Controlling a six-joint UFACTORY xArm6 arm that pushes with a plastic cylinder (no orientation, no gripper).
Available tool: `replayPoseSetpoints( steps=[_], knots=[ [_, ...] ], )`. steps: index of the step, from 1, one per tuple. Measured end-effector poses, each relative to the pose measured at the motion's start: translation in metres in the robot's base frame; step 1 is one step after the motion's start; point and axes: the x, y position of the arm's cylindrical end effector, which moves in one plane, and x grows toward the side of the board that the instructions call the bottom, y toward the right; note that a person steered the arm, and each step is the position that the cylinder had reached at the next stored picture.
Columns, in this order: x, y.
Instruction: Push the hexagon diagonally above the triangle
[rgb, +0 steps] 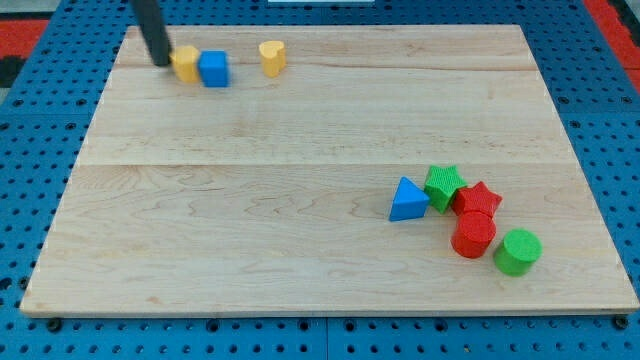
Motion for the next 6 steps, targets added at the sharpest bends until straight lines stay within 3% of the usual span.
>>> replayPoseSetpoints(
  steps=[1,2,4,5,6],
  knots=[
    [0.033,0.085],
    [0.055,0.132],
    [0.033,0.133],
    [0.04,0.207],
    [0.117,0.258]
  ],
)
